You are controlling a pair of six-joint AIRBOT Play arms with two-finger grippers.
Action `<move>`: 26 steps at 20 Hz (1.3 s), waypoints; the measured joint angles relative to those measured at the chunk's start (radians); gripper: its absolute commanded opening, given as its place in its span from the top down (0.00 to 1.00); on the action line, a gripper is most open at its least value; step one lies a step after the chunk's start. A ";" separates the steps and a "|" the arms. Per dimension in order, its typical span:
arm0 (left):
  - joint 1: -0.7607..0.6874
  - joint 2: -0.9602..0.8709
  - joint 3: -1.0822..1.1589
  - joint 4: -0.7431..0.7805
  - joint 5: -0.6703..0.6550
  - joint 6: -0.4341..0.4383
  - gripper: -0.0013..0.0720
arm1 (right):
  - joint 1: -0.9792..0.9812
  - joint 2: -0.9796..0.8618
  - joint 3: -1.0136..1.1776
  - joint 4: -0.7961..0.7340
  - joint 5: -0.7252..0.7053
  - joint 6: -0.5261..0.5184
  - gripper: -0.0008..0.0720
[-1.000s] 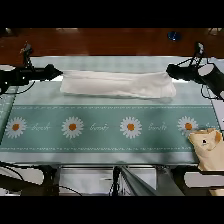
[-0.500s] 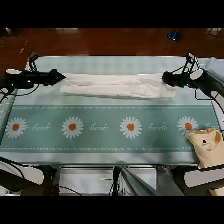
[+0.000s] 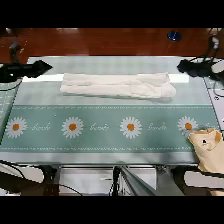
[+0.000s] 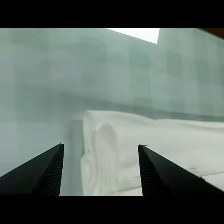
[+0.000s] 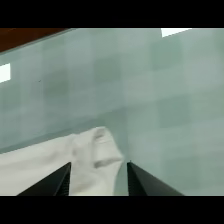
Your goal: Fold the shirts.
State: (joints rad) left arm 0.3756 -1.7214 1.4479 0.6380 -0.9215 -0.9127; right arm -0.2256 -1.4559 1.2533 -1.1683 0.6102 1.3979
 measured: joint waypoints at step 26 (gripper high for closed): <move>-0.047 0.061 0.074 0.258 -0.119 -0.115 0.25 | -0.069 -0.425 0.121 0.509 0.422 -0.184 0.77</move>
State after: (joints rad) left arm 0.3283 -1.6608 1.5219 0.8963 -1.0405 -1.0279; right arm -0.2947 -1.8805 1.3746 -0.6590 1.0317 1.2140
